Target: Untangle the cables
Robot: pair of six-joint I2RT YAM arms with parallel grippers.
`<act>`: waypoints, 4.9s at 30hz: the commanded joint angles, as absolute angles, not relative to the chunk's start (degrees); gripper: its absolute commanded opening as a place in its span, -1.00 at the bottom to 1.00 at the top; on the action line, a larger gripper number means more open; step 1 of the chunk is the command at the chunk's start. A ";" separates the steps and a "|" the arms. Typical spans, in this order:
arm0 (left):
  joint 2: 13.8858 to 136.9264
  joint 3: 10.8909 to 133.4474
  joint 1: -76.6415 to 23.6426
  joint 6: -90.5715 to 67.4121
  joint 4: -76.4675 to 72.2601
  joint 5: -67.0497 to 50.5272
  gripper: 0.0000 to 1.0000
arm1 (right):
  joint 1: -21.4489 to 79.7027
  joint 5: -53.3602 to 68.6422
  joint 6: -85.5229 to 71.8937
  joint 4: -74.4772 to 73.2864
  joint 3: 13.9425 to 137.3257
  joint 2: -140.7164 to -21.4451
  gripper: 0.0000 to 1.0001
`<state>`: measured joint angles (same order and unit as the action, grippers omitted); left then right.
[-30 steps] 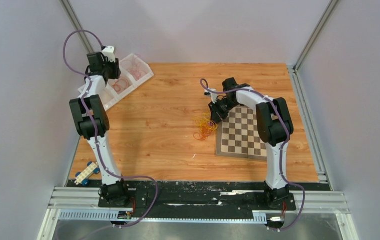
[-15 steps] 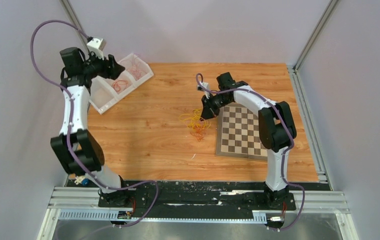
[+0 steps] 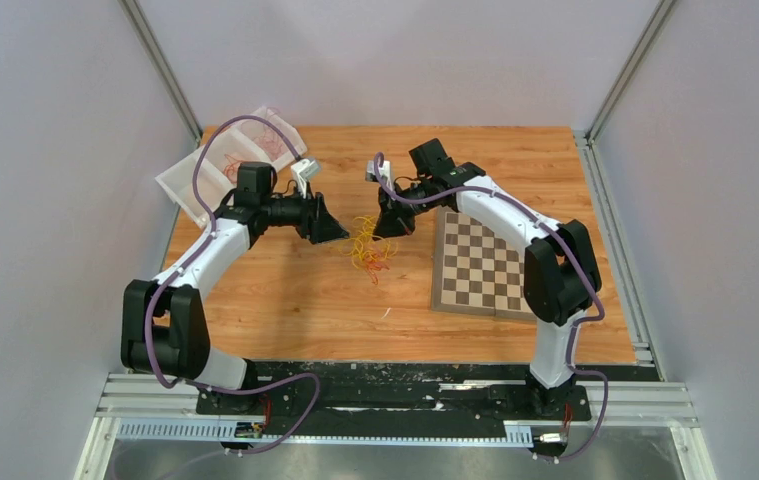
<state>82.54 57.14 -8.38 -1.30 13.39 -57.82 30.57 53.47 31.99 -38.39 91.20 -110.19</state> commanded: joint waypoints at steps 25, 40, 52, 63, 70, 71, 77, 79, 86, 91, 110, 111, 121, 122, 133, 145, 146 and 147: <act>70.06 75.55 -1.43 -22.87 1.64 -61.08 -1.00 | 26.62 31.79 34.50 -35.07 88.69 -121.62 -0.85; 79.65 108.96 14.06 -34.57 -11.96 -48.62 -1.00 | 24.71 29.45 35.86 -35.09 84.94 -122.59 -0.78; 84.81 120.32 21.92 -34.43 -7.79 -32.39 -1.00 | 23.30 29.49 36.39 -35.10 82.49 -121.77 -0.62; 84.05 122.52 24.62 -31.88 -8.71 -31.96 -1.00 | 20.88 30.10 36.14 -36.22 83.09 -121.73 -0.32; 83.41 124.25 25.89 -30.93 -8.33 -31.97 -1.00 | 18.25 34.72 33.95 -37.93 85.05 -121.97 -0.25; 83.32 124.34 26.18 -30.54 -8.38 -31.22 -1.00 | 18.00 35.39 33.87 -38.04 85.18 -121.84 -0.25; 83.26 125.75 27.06 -28.37 -7.15 -29.75 -1.00 | 17.61 36.50 34.02 -38.49 85.38 -121.75 -0.29; 83.04 124.97 27.09 -26.40 -5.53 -28.45 -1.00 | 17.64 36.83 33.90 -38.64 85.41 -121.71 -0.32; 82.14 117.72 29.87 -23.60 -4.06 -24.97 -1.00 | 17.61 38.17 33.09 -38.71 85.21 -121.27 -0.33; 81.60 111.45 30.61 -21.56 -7.04 -23.98 -1.00 | 17.65 38.62 32.88 -38.67 85.13 -121.29 -0.33; 89.09 102.20 31.20 -19.24 -17.28 -29.06 -1.00 | 17.57 38.76 33.29 -39.55 87.26 -123.25 -0.34; 89.88 101.05 31.60 -18.80 -17.56 -28.99 -1.00 | 17.65 38.76 33.21 -39.67 87.42 -123.38 -0.34; 94.93 97.59 33.53 -16.68 -20.91 -29.91 -1.00 | 17.57 38.82 32.25 -40.07 87.31 -123.48 -0.34; 95.63 97.66 33.51 -16.60 -20.96 -30.11 -1.00 | 17.52 38.84 32.08 -40.04 87.50 -123.61 -0.34; 100.68 105.77 33.51 -17.24 -20.98 -29.54 -1.00 | 17.55 38.76 31.14 -40.86 90.56 -125.68 -0.34; 101.69 107.96 33.83 -15.73 -21.97 -26.79 -1.00 | 17.64 38.58 30.85 -42.01 92.33 -126.65 -0.33; 101.52 107.99 33.84 -15.31 -21.29 -26.21 -1.00 | 17.64 38.54 30.87 -42.01 92.31 -126.67 -0.33; 101.16 108.03 33.82 -15.08 -20.97 -26.07 -1.00 | 17.64 38.58 30.91 -42.04 92.37 -126.65 -0.33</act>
